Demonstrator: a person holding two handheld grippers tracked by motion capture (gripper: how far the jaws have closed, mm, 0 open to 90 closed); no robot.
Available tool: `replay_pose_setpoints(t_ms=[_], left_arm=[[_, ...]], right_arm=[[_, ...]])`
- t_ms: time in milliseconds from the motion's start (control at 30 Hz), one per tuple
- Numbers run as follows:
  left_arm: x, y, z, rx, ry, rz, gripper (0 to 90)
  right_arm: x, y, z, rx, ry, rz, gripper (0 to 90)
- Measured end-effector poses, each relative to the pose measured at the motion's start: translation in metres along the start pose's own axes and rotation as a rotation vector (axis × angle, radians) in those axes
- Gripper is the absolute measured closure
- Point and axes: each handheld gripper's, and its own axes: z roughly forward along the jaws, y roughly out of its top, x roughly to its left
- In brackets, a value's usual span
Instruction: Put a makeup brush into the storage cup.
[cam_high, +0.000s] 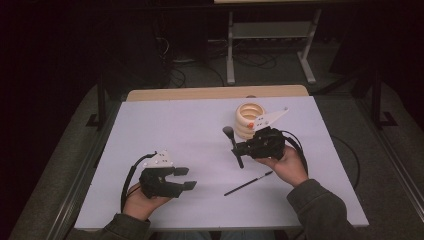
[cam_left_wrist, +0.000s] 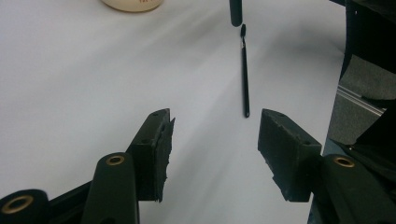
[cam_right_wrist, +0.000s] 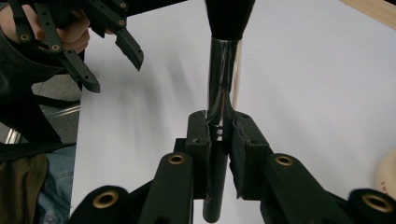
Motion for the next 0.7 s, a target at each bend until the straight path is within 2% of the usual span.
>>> replay_pose_setpoints(t_ms=[200,400,700], left_arm=[[0.001,-0.002,-0.001,-0.006,0.002,-0.005,43.5],[0.002,-0.004,-0.002,0.003,0.004,0.012,42.5],[0.002,-0.005,-0.004,0.007,0.013,0.018,41.1]], right_arm=[[-0.003,0.005,-0.001,0.003,-0.006,0.001,77.4],[-0.007,0.009,-0.004,0.004,-0.012,0.006,77.5],[-0.012,0.016,-0.007,0.0,-0.02,0.007,77.5]])
